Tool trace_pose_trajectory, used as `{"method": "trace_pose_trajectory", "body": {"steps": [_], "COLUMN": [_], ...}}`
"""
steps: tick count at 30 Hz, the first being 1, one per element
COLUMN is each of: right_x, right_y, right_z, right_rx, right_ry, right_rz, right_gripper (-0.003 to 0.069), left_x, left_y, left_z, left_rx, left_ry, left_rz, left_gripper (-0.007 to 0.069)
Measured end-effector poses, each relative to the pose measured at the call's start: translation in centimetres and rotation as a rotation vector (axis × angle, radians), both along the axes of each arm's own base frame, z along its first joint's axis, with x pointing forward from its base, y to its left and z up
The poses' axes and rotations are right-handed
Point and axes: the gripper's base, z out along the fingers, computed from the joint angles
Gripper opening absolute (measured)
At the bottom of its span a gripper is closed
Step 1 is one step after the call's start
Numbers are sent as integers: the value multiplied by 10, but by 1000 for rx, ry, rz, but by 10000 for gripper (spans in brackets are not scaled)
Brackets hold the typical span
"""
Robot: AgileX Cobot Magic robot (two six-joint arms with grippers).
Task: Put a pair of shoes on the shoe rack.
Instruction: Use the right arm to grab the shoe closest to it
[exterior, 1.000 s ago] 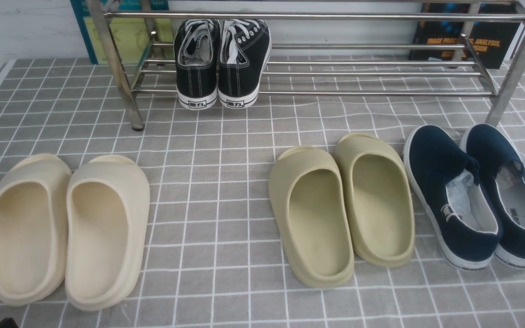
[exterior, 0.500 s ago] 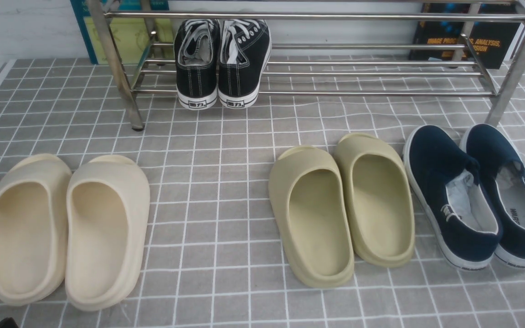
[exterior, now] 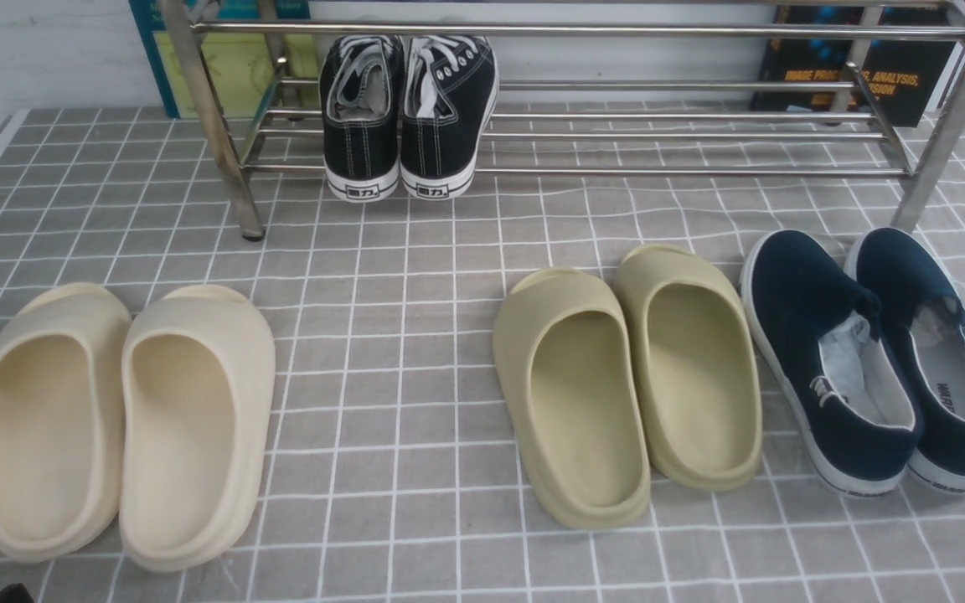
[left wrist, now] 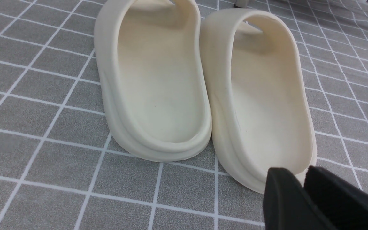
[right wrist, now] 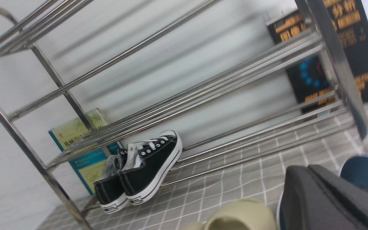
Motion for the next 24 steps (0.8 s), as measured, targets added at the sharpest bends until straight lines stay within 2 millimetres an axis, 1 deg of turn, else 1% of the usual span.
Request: {"method": "trace_pose_trajectory", "body": {"steps": [1,2,3,5,6,7,8,9,11,14,15,16,17,18,19,20,24], "right_x": [3,13,18,40,52,51,69,81,102,128,132,145,153,153,161,173,194], "right_y": [0,3,5,11,12,13,14,12,9,2,1,0,1,2,4,14,37], "right_z": [2,23,36,59,63,66,71,75,76,71,68,63,59,60,54,45,25], "right_rx": [-18,-114,-163,-286,-341,-334,-406,-450,-515,-560,-561,-581,-590,-593,-610,-662,-720], "right_ry": [13,38,54,157,222,221,346,419,604,867,893,988,1042,1041,1090,1159,1238], "right_rz": [0,22,50,131,162,172,223,241,278,283,277,272,269,273,271,291,338], "right_gripper": [-3,-3,-3,-3,-3,-3,-3,-3,-3,-3,-3,-2,-2,-2,-2,-1,7], "left_x": [0,0,0,0,0,0,0,0,0,0,0,0,0,0,0,0,0], "left_y": [0,0,0,0,0,0,0,0,0,0,0,0,0,0,0,0,0], "left_z": [0,0,0,0,0,0,0,0,0,0,0,0,0,0,0,0,0], "left_rx": [0,0,0,0,0,0,0,0,0,0,0,0,0,0,0,0,0], "left_ry": [0,0,0,0,0,0,0,0,0,0,0,0,0,0,0,0,0], "left_rz": [0,0,0,0,0,0,0,0,0,0,0,0,0,0,0,0,0], "left_gripper": [112,112,112,112,112,112,112,112,112,112,112,112,112,112,112,112,112]}}
